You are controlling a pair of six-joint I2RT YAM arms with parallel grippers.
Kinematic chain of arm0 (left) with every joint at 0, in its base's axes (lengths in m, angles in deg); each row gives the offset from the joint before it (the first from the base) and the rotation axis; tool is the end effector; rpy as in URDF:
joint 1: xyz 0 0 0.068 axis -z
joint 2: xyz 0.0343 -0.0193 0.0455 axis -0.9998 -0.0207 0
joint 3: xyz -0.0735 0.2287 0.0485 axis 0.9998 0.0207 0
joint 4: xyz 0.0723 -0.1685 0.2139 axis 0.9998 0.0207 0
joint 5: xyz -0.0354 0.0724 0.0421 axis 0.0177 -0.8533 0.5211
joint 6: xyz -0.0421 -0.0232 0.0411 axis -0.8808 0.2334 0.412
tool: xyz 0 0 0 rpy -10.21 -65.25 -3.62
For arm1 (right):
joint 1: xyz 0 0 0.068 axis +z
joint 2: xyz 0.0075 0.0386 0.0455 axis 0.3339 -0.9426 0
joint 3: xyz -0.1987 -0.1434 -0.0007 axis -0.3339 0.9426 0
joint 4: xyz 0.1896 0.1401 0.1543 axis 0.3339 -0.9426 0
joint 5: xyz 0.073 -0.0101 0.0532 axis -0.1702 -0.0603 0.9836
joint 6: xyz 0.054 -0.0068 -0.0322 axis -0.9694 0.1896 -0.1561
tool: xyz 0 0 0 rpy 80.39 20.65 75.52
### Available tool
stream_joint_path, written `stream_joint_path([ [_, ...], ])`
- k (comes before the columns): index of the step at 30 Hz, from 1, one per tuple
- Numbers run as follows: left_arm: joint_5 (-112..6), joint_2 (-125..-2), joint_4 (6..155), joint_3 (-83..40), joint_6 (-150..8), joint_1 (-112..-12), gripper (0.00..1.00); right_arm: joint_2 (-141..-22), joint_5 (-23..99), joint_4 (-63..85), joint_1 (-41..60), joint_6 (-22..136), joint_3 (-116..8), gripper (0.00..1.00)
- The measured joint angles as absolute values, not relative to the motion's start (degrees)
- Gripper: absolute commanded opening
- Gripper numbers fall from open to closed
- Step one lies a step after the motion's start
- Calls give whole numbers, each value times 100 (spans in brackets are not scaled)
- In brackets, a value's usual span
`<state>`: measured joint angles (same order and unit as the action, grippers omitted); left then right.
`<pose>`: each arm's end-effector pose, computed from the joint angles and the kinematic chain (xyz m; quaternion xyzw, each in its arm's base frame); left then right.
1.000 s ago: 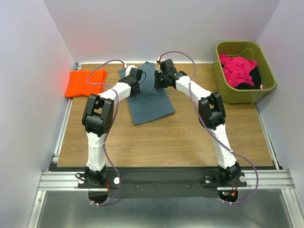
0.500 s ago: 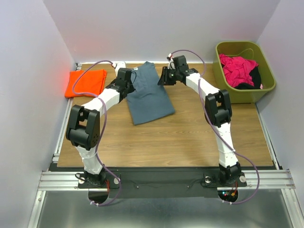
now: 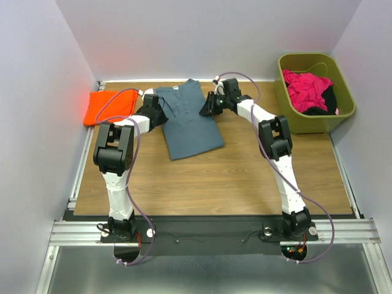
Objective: Fold and stack the t-shirts
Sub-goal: Fold the tshirt
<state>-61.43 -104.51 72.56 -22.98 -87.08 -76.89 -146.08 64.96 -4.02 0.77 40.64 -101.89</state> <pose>0.4545 -0.0957 0.1214 -0.1185 0.8694 -0.1588 0.4525 0.5288 0.2248 0.1290 -0.1099 0.8600 0.4049 0.2905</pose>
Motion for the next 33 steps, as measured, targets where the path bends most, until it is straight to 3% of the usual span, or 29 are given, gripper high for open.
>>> stream_joint_path([
  [5,-5953,-10624,7254,-2456,-8734,-7788,22,-14894,6754,-172,-168,3854,-10182,32],
  [9,-5863,-10632,7283,-2486,-8736,-7803,34,-14817,6770,-109,-260,3841,-10084,35],
  [12,-5783,-10556,7339,-2473,-8749,-7803,51,-14481,6767,-135,-262,3836,-9723,37],
  [15,-5728,-10101,7479,-2154,-8857,-7766,58,-13928,6805,-179,-262,3830,-9131,38],
  [19,-5662,-8877,7595,-1457,-9077,-7604,55,-12903,7045,-107,-245,3828,-8060,38],
  [23,-5470,-7749,7540,-880,-9311,-7082,45,-12009,7515,204,-197,3828,-6941,38],
  [26,-5271,-7535,7466,-545,-9392,-6703,36,-11795,7808,411,-151,3856,-6355,37],
  [33,-5173,-8106,7643,172,-9375,-6564,29,-11983,8138,446,-129,4081,-5704,27],
])
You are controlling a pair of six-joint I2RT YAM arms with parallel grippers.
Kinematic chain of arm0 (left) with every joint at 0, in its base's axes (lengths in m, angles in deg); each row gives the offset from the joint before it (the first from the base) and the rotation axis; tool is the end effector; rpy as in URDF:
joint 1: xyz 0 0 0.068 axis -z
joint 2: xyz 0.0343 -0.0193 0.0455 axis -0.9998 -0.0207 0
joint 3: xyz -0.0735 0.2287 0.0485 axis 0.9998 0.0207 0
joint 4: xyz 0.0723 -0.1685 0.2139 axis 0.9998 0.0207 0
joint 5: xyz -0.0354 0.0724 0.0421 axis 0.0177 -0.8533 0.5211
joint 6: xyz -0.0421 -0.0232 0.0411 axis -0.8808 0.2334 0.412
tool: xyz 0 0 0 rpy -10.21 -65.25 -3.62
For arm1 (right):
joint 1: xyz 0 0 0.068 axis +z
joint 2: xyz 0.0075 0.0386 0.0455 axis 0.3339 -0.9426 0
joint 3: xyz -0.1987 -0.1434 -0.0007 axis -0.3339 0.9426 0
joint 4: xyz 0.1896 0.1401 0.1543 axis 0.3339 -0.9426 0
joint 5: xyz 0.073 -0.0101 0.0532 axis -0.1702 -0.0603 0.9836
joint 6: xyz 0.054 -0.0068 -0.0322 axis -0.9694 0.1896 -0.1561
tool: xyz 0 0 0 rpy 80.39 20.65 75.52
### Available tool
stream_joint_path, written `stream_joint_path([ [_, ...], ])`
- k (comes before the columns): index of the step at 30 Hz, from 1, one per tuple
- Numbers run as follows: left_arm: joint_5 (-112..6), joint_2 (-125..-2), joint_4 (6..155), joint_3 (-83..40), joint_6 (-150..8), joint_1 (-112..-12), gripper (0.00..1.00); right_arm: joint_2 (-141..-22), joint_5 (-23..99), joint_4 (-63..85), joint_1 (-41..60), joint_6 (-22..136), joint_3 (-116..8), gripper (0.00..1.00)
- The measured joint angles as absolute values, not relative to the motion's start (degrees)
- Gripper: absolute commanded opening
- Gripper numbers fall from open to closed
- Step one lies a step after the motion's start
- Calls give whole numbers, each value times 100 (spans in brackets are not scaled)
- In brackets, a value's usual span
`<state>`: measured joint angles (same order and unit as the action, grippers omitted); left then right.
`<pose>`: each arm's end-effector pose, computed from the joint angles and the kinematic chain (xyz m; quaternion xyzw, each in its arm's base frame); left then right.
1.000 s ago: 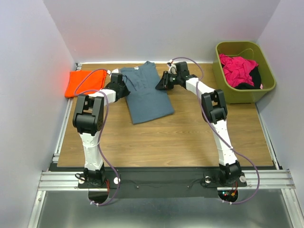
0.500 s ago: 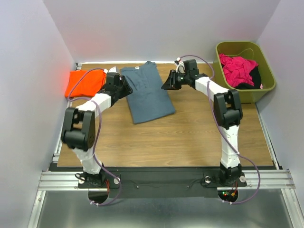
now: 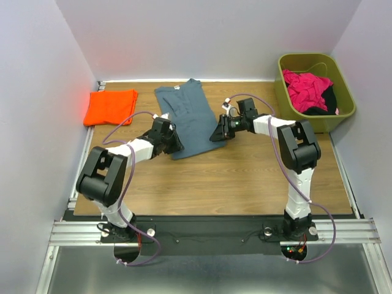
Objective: Fold and stack the t-shirts
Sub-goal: Fold the tshirt
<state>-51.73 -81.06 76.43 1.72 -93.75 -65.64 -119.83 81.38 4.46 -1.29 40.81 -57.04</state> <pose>0.3298 -0.1498 0.1319 -0.0482 0.8944 -0.2744 0.3499 0.4125 0.1755 0.1104 -0.1199 0.8474 0.4916 0.1609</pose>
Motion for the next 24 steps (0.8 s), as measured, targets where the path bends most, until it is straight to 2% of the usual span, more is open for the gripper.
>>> stream_joint_path([
  [4,-5063,-8488,7626,185,-9429,-6673,26,-12234,8197,577,-153,4293,-5503,25],
  [14,-4578,-8661,7615,106,-9632,-7025,25,-12446,8833,923,-656,4326,-4974,24],
  [19,-4552,-8650,7680,106,-9626,-7033,25,-12232,8724,1025,-680,4298,-4666,24],
  [24,-4438,-8475,7818,274,-9543,-7055,26,-11679,8455,1019,-743,3828,-3785,25],
])
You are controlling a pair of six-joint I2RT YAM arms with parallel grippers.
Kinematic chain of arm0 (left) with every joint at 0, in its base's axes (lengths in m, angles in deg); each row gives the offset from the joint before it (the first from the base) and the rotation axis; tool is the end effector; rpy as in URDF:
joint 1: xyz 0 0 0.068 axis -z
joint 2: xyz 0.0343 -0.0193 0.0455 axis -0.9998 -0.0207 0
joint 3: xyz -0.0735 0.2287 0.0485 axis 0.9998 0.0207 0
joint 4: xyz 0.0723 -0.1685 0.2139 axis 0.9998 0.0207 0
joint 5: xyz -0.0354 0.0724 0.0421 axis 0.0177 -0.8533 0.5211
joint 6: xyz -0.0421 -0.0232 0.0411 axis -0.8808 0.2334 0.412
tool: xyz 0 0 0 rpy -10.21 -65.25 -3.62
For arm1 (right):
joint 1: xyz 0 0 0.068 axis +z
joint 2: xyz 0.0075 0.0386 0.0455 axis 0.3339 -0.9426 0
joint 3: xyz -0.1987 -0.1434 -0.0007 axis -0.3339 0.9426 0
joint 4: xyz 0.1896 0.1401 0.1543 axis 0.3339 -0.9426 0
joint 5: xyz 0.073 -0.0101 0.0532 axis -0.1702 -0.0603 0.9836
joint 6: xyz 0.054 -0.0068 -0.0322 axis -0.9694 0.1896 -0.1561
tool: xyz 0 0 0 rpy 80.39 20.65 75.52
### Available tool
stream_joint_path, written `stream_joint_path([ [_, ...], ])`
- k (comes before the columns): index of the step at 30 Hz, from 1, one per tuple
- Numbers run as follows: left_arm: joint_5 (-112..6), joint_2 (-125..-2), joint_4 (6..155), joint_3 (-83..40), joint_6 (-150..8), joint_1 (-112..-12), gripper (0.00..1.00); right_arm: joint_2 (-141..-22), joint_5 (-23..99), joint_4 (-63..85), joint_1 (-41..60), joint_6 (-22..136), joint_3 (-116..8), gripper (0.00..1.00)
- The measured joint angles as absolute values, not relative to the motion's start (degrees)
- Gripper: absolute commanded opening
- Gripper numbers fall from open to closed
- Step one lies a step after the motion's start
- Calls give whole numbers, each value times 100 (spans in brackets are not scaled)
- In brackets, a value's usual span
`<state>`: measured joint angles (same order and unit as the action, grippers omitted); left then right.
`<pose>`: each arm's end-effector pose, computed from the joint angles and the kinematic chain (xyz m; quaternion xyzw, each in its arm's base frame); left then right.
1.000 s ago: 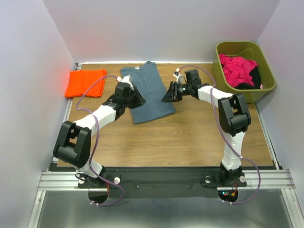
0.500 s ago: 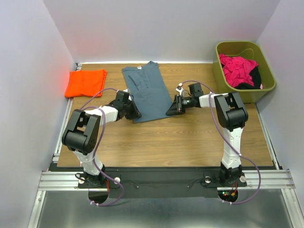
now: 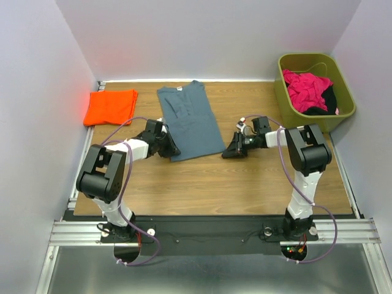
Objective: Fold and stack the t-shirts
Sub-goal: Fold the tshirt
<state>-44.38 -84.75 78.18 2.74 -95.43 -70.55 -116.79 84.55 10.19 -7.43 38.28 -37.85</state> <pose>0.3325 -0.1244 0.1026 -0.0817 0.9096 -0.2940 0.2819 0.3572 0.1167 0.0450 -0.0235 0.8644 0.4945 0.0879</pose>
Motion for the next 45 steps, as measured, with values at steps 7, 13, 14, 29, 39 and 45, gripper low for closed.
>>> stream_joint_path([
  [7,-4156,-7854,7997,873,-9427,-6937,48,-10874,8367,746,-774,3511,-2773,29],
  [13,-4432,-7083,8909,948,-9377,-6863,64,-10328,8015,247,-627,3554,-3087,31],
  [14,-4580,-6980,9077,862,-9379,-6863,64,-10341,7980,208,-608,3554,-3245,31],
  [29,-6307,-6991,9855,-38,-9377,-7020,55,-11316,6505,64,269,3742,-5470,39],
  [39,-6814,-8659,9838,-1566,-8942,-7020,38,-12511,6042,-146,487,4070,-7277,38],
  [45,-6819,-9585,9706,-2224,-8730,-7020,37,-13222,6015,-46,442,3935,-7774,38],
])
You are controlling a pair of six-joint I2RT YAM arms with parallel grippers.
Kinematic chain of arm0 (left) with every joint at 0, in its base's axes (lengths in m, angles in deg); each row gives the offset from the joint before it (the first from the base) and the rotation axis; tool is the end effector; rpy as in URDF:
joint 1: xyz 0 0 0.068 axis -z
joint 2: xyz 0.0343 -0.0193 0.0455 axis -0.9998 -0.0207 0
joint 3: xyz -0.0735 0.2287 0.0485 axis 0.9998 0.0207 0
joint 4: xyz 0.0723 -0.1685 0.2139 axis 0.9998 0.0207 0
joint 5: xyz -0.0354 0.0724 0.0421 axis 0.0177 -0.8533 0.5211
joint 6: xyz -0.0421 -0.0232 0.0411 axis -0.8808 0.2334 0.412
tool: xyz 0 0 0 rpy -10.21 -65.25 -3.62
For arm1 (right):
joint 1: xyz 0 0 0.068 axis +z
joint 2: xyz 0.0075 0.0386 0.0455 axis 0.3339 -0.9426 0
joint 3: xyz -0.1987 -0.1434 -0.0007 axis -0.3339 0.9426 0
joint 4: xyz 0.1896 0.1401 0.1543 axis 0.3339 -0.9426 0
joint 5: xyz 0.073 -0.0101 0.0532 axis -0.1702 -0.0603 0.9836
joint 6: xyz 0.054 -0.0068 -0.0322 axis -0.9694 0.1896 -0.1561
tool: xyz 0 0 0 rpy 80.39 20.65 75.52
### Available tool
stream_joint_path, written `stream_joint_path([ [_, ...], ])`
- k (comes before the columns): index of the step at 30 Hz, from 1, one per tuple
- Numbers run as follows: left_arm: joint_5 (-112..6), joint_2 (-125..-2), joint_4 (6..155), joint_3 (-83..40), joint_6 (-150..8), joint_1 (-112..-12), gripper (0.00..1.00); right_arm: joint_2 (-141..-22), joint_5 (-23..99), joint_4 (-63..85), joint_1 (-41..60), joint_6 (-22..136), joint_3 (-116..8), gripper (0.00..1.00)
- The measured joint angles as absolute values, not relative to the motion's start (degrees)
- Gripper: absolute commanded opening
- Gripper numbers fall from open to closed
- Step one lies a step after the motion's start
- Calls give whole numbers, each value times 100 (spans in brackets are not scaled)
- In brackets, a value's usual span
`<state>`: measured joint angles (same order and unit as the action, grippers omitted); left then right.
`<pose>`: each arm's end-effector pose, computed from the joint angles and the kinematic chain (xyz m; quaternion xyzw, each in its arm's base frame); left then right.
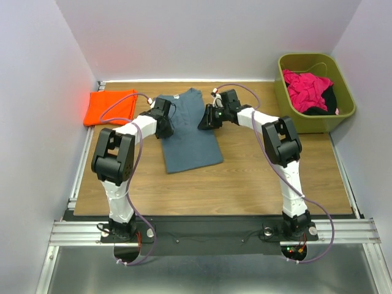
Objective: Fold and stack the t-shirts
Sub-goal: Fold the tshirt
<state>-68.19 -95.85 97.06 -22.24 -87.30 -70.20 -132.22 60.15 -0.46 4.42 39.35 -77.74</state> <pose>0.4044 -0.1299 0.1422 -0.0939 0.9312 -0.0831 0.3422 0.4626 0.2317 0.1129 -0.0958 0.8914 0.3707 0.2426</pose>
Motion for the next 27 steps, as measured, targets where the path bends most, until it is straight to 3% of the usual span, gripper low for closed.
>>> stream_joint_path([
  [12,-6261,-9719,9258,-1955,-8843,-6564,37,-12358,6391,536,-400,3495,-5988,39],
  [20,-6080,-9207,9637,-1627,-9112,-6229,67,-11600,5967,-397,-573,4026,-5514,42],
  [23,-6491,-8938,10111,-1787,-9160,-6122,78,-11301,5908,-736,-557,4105,-5470,53],
  [27,-6961,-8213,10530,-1699,-9379,-5779,81,-10494,5642,-1053,-557,4179,-5100,72],
])
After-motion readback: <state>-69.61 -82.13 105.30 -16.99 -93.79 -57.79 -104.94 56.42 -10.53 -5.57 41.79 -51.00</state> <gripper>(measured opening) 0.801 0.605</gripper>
